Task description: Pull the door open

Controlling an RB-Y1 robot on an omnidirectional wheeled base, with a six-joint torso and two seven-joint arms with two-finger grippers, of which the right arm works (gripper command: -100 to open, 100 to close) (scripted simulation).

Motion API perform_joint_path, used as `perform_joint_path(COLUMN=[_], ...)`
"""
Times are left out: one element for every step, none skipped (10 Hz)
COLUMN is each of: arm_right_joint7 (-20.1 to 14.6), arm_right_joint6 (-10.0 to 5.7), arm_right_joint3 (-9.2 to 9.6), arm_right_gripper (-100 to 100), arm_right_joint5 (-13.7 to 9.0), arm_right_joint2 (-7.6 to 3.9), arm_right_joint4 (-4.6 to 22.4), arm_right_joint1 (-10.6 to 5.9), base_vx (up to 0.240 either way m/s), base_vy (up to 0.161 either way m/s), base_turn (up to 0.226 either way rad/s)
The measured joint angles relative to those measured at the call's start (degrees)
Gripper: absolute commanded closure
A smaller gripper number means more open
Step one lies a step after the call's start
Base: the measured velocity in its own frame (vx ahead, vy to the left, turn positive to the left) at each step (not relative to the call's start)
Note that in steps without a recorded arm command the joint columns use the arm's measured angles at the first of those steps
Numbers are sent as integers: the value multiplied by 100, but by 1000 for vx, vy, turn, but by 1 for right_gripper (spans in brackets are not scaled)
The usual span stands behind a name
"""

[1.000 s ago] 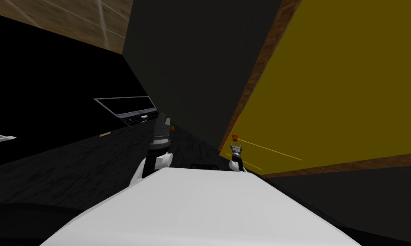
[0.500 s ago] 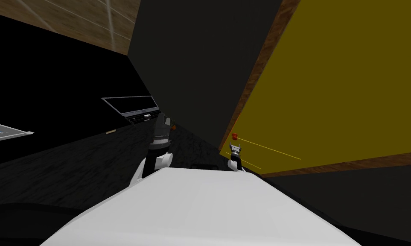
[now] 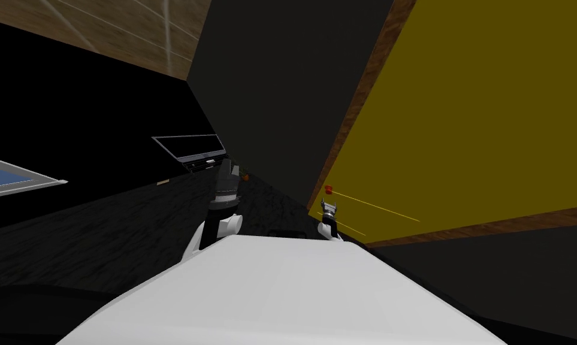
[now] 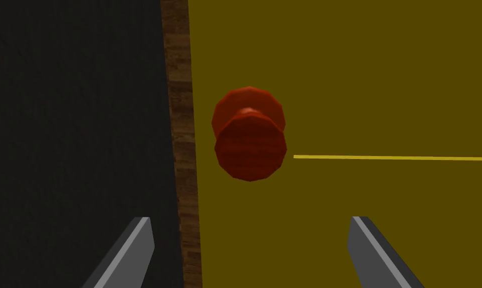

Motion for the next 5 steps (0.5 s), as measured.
perform_joint_path(arm_right_joint7=[-26,-107,-208,-261,-315], arm_right_joint6=[0,-33,-31,38,28], arm_right_joint3=[2,-10,-29,-48,-48], arm_right_gripper=[-100,-100,-100,-100,-100], arm_right_joint5=[-6,-19,-39,-58,-61], arm_right_joint2=[3,-88,-185,-254,-301], arm_right_joint4=[-1,83,46,-125,-60], arm_right_joint1=[0,7,87,218,203], base_vx=[124,210,182,124,87], base_vy=[-31,-14,-6,-3,5], base_turn=[100,142,49,-6,29])
